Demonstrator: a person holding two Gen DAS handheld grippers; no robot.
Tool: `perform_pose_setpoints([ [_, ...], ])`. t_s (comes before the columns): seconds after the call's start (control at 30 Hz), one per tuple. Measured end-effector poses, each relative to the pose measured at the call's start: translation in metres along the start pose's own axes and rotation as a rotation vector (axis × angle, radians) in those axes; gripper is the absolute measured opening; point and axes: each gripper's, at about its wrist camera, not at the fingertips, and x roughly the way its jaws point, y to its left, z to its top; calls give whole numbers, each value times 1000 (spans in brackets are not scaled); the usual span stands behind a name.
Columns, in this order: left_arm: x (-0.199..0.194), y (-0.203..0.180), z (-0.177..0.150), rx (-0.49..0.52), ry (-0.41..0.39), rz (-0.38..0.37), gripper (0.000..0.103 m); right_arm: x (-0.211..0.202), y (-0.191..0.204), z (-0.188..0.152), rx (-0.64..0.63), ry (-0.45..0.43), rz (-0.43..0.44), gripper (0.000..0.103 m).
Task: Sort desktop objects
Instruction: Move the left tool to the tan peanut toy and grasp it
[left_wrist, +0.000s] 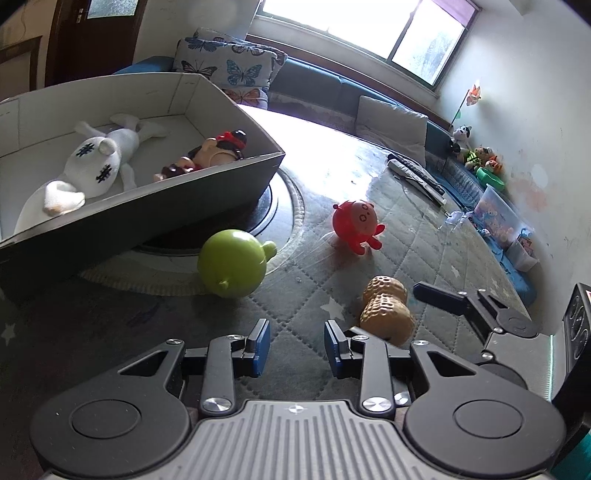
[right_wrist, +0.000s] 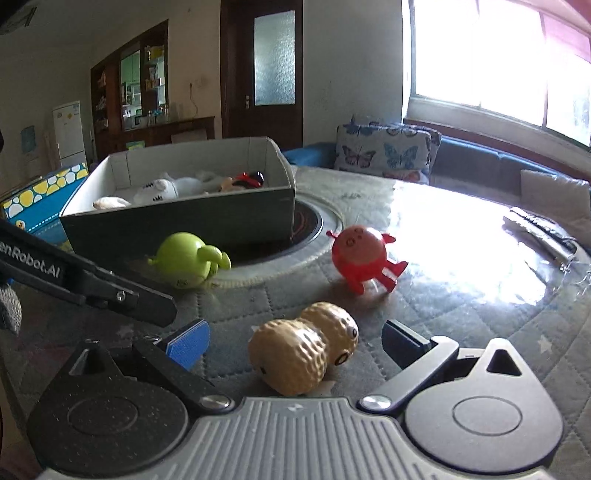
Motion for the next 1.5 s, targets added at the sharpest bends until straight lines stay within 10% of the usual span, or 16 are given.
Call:
perform_pose_setpoints([
  [1.5, 12, -13, 5, 13, 3, -110, 37, -3, 25, -8, -20, 43, 214, 102],
])
